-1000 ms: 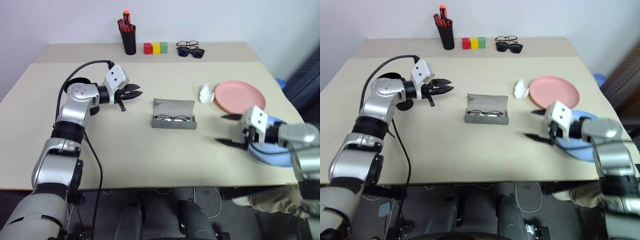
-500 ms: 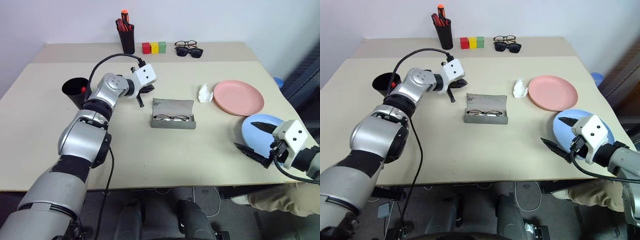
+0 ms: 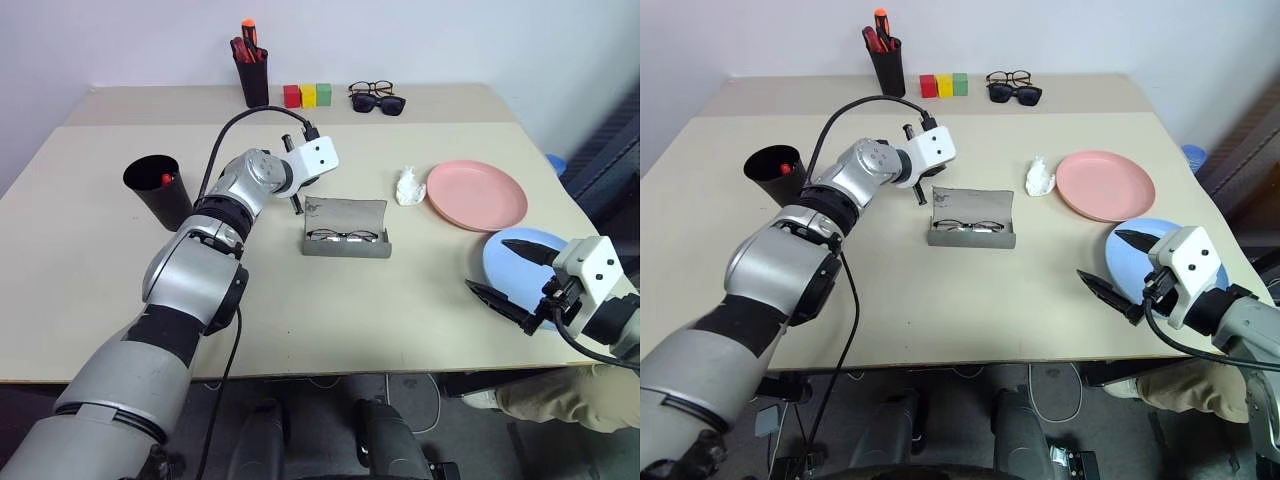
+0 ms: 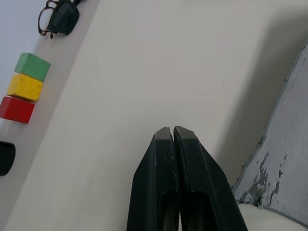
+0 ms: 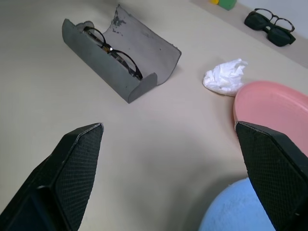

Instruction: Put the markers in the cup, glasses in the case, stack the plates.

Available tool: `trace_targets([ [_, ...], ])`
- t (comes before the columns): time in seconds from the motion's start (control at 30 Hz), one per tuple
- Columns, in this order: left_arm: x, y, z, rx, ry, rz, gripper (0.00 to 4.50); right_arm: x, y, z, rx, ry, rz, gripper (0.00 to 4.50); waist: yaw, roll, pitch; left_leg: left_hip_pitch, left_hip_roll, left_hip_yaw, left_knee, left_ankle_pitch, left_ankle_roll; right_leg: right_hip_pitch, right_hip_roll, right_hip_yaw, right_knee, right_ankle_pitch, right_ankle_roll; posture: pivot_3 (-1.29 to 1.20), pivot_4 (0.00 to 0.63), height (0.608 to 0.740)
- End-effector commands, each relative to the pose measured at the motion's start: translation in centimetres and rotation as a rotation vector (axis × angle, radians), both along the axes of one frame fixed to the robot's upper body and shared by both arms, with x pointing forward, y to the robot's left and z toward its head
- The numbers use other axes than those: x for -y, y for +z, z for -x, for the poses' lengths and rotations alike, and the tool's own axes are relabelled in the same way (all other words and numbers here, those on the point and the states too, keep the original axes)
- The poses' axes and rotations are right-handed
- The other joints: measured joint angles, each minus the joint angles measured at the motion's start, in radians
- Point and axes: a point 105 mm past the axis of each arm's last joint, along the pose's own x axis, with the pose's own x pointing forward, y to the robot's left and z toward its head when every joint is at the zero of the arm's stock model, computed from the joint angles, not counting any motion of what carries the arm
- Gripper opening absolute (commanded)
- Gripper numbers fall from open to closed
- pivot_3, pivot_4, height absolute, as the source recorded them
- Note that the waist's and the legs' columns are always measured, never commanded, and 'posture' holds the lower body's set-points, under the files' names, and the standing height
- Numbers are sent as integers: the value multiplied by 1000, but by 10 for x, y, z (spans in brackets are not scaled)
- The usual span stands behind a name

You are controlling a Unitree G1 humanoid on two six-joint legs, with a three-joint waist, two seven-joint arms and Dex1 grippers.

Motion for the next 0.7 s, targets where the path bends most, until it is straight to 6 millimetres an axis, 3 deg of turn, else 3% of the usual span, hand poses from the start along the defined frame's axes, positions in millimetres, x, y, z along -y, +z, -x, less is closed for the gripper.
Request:
trace_targets([
  [0.03, 7, -11, 10, -132, -59, 23, 34, -7, 10, 1, 44, 22, 6, 4500, 0, 0, 0, 0, 0, 0, 0, 0, 0, 0, 0, 0, 0, 0, 0, 0, 150, 740],
  [0.27, 8, -25, 37, -420, -225, 118, 34, -7, 10, -4, 50, 22, 2, 4500, -1, 0, 0, 0, 0, 0, 0, 0, 0, 0, 0, 0, 0, 2, -4, 0, 150, 740],
  [0.47, 6, -18, 55, -520, -378, 154, 34, -5, 8, -8, 48, 22, 1, 4500, -1, 0, 0, 0, 0, 0, 0, 0, 0, 0, 0, 0, 1, 2, -4, 0, 150, 740],
  [0.7, 12, -20, 64, -585, -436, 197, 34, -3, 6, -11, 37, 24, 1, 4500, -1, 0, 0, -1, 0, 0, 1, 0, 0, 0, 0, 0, 1, 2, -4, 0, 150, 740],
])
